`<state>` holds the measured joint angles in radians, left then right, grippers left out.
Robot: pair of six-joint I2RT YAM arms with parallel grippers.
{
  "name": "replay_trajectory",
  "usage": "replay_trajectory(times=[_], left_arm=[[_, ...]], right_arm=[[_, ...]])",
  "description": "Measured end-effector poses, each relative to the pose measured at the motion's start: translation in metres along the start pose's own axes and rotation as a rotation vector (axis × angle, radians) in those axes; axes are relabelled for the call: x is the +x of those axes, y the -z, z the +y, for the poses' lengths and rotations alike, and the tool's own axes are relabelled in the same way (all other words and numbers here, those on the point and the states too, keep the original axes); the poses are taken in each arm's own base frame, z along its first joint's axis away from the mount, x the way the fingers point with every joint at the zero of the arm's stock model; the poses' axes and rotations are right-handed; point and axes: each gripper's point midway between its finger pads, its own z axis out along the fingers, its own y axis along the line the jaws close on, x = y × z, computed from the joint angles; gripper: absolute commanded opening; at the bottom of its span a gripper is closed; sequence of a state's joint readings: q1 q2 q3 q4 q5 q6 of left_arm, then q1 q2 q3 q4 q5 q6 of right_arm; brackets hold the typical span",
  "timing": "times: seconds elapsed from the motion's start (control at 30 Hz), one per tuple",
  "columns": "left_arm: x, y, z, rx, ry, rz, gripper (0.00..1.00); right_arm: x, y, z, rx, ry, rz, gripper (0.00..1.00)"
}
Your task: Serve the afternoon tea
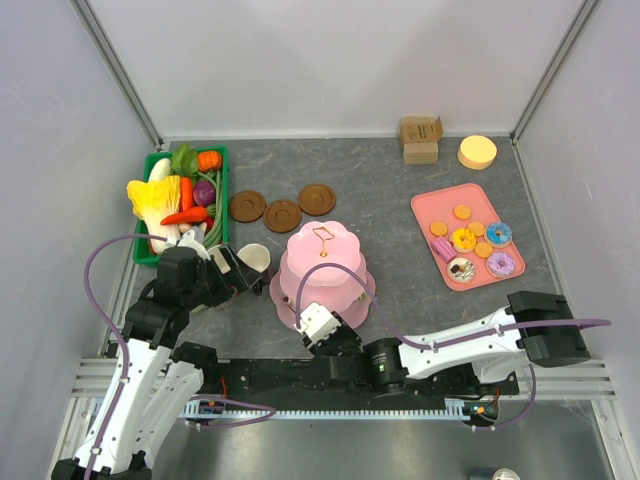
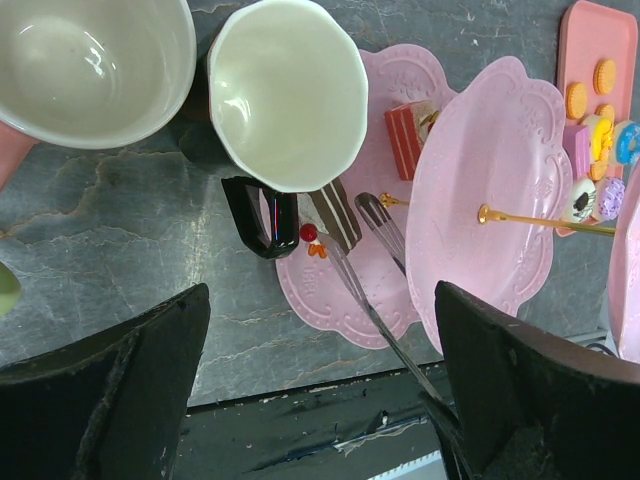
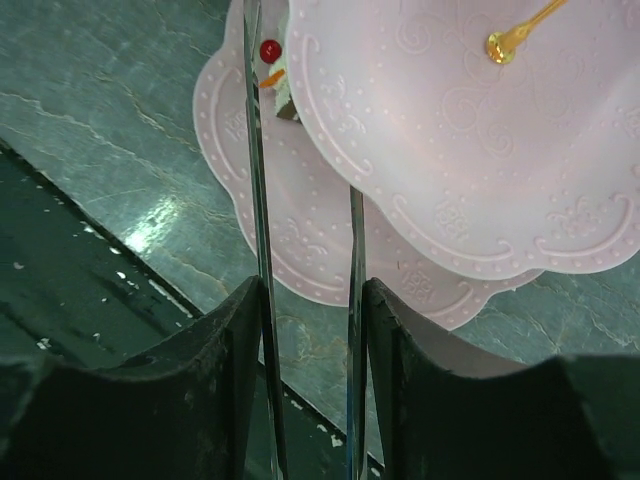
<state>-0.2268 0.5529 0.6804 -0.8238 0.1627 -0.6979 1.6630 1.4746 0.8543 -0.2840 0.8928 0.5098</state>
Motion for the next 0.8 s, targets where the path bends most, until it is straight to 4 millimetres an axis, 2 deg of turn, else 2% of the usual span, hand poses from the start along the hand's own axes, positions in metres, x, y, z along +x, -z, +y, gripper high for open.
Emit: replay_trajectory(times=[0.23, 0.37, 0.5, 0.63, 0.8], left_arm=[[0.000, 0.000, 0.000, -0.001, 0.001, 0.001, 0.99], [0.000, 0.000, 0.000, -0.001, 0.000, 0.001, 0.99], [0.000, 0.000, 0.000, -0.002, 0.001, 0.002, 0.99], [0.000, -0.001, 0.000, -0.003, 0.001, 0.004, 0.99], [0.000, -0.001, 0.000, -0.002, 0.001, 0.003, 0.99]], right_arm=[[-0.019, 0.018, 0.004, -0.086, -0.049, -0.049, 0.49], [-0.018, 0.028, 0.011, -0.181, -0.054, -0.053, 0.49], [-0.019, 0.041, 0.026, -0.314, -0.055, -0.055, 0.48], [-0.036, 0.061, 0.039, -0.448, -0.083, -0.091, 0.48], [-0.067, 0.087, 0.026, -0.511, -0.164, -0.173, 0.46]])
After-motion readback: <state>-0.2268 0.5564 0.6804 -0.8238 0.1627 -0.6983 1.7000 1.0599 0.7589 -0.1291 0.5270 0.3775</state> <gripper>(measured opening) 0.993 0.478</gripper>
